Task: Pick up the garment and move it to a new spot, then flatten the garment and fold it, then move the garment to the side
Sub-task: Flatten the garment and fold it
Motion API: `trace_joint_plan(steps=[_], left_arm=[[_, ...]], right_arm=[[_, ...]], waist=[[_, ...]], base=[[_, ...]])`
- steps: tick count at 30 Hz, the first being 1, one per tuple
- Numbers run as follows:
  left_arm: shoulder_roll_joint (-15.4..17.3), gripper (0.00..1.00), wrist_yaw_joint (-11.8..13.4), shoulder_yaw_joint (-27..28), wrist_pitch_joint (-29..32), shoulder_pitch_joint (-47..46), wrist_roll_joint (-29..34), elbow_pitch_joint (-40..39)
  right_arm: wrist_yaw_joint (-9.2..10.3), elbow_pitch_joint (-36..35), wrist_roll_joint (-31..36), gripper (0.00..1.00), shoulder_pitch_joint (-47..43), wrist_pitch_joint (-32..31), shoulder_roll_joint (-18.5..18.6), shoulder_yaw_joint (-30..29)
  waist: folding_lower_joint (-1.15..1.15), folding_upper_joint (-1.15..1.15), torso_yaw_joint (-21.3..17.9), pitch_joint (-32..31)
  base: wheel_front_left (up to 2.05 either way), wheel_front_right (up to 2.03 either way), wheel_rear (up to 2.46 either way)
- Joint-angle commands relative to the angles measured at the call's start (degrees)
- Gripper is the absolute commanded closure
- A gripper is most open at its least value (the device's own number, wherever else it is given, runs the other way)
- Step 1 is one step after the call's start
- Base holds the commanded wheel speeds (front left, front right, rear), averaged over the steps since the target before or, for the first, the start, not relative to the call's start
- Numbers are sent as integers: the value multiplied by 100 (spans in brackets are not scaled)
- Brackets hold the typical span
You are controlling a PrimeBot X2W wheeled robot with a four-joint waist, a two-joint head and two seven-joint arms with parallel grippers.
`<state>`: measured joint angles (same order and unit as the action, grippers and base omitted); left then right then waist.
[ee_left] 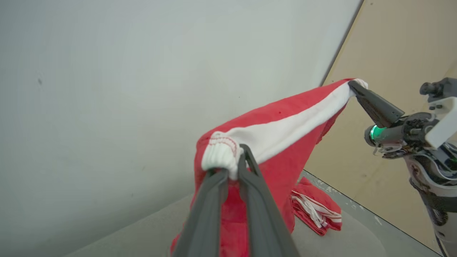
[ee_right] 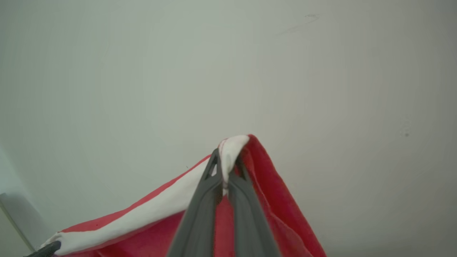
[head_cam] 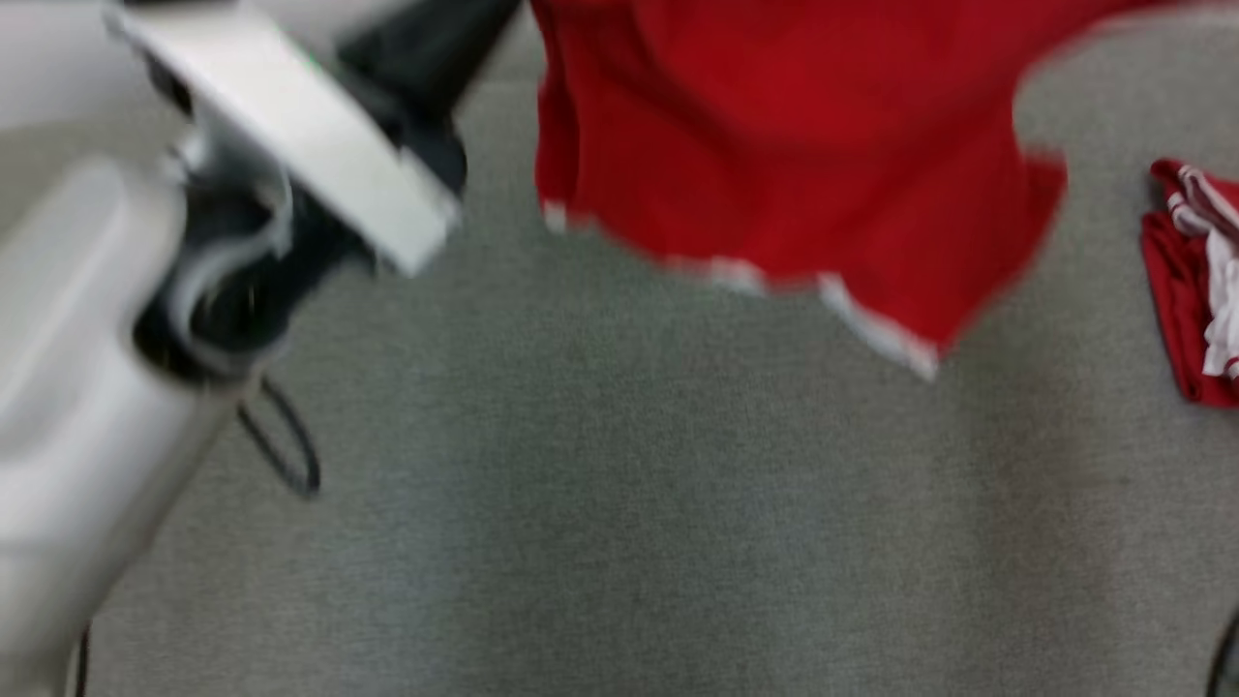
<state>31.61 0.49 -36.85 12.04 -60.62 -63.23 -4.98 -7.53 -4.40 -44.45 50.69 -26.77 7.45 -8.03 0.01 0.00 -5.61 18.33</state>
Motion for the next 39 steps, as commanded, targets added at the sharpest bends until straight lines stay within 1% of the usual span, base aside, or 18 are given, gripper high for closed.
trace_joint_plan(steps=[1, 3, 4, 6, 9, 11, 13, 16, 18, 20, 23, 25, 29, 32, 35, 38, 39], left_arm=[[-198, 100, -70, 50, -200, -506, 281, 489], [-442, 100, -137, 108, -577, -1036, 615, 1146], [-577, 100, -222, 110, -797, -1256, 785, 1479], [-806, 100, -281, 139, -1308, -1666, 1116, 2148], [-1095, 100, -345, 27, -1988, -2060, 1573, 3035], [-1268, 100, -387, -31, -2345, -2203, 1775, 3548], [-1434, 100, -485, -125, -2540, -2104, 1850, 3960], [-1570, 100, -642, -205, -2680, -1734, 1934, 4230], [-1514, 100, -700, -289, -2721, -1345, 2105, 4205], [-1504, 100, -752, -194, -2721, -821, 2204, 3912], [-1436, 100, -772, -67, -2715, 227, 2282, 3397], [-1328, 100, -785, 8, -2717, 919, 2315, 3042], [-1144, 100, -783, 20, -2718, 2311, 2277, 2465], [-1028, 100, -740, -112, -2719, 3229, 2223, 2112], [-955, 100, -575, -209, -2715, 4026, 2065, 1768], [-866, 100, -420, -406, -2646, 4707, 2050, 1475], [-866, 100, -420, -406, -2646, 4707, 2050, 1475]], right_arm=[[11, 431, 283, 100, 567, 199, -151, -47], [11, 910, 554, 100, 1180, 494, -293, 21], [11, 1190, 651, 100, 1399, 659, -338, 10], [11, 1633, 797, 100, 1815, 1037, -392, 51], [11, 2250, 848, 100, 2146, 1579, -435, 169], [12, 2561, 774, 100, 2167, 1857, -444, 289], [11, 2756, 638, 100, 1942, 2090, -449, 459], [11, 2750, 317, 100, 1390, 2353, -419, 753], [11, 2524, 80, 100, 818, 2492, -292, 1028], [11, 2259, -228, 100, 118, 2585, -115, 1225], [11, 1790, -629, 100, -1019, 2726, 174, 1446], [11, 1520, -715, 100, -1770, 2849, 420, 1560], [12, 1137, -884, 100, -3077, 2908, 697, 1661], [12, 873, -873, 100, -3853, 2844, 907, 1679], [13, 650, -751, 100, -4535, 2756, 1118, 1596], [13, 389, -711, 100, -5301, 2622, 1188, 1449], [13, 389, -711, 100, -5301, 2622, 1188, 1449]], waist=[[-1, 0, -152, 516], [-1, 0, -209, 657], [-1, 0, -235, 706], [-1, 0, -286, 792], [-1, 0, -354, 926], [-1, 0, -360, 1033], [-1, 0, -360, 1088], [-1, 0, -329, 1095], [-1, 0, -298, 1036], [-1, 0, -237, 970], [-1, 0, -148, 782], [-1, 0, -126, 589], [-1, 0, -87, 166], [-1, 0, -61, -158], [-1, 0, -17, -428], [-1, 0, 80, -706], [-1, 0, 80, -706]], base=[[0, 0, 0], [0, 0, 0], [0, 0, 0], [0, 0, 0], [0, 0, 0], [0, 0, 0], [0, 0, 0], [0, 0, 0], [0, 0, 0], [0, 0, 0], [0, 0, 0], [0, 0, 0], [0, 0, 0], [0, 0, 0], [0, 0, 0], [0, 0, 0], [0, 0, 0]])
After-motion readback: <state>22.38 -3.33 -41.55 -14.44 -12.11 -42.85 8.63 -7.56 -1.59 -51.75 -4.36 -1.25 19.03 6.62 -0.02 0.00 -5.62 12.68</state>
